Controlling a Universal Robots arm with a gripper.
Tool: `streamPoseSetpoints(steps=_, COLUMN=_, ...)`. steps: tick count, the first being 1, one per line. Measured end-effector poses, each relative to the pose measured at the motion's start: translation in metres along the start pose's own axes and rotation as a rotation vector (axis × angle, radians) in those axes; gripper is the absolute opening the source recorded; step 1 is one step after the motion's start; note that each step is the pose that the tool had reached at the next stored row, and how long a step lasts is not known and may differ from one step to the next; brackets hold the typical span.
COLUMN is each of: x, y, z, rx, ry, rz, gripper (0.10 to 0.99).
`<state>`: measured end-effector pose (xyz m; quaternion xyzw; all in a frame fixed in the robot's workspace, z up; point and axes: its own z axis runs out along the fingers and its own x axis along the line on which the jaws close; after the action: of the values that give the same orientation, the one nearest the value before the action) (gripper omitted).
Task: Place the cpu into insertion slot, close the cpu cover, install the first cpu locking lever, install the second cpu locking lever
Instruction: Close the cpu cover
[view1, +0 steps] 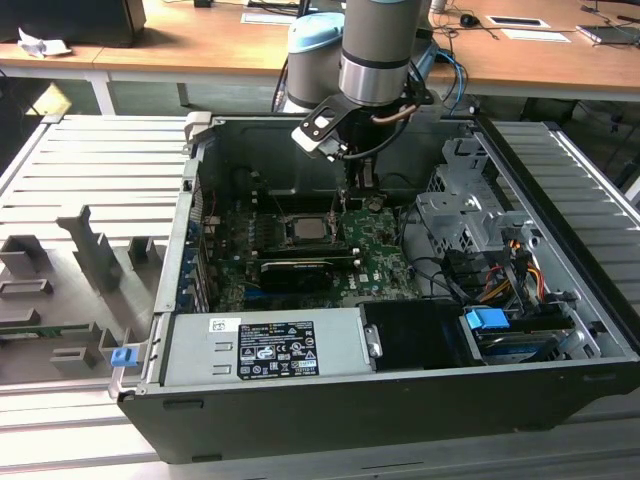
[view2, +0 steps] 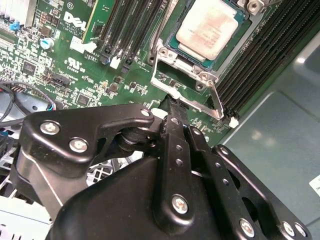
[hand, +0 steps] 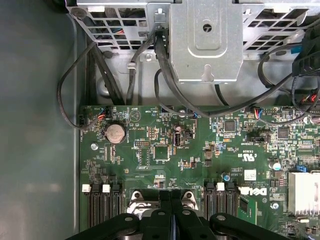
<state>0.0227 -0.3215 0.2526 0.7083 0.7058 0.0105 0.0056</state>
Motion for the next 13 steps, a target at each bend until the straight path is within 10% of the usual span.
streamPoseSetpoints(steps=13, x=0.0, y=-0.0025, z=0.0, rx=0.0, ry=0.0, rz=0.0, gripper=0.106)
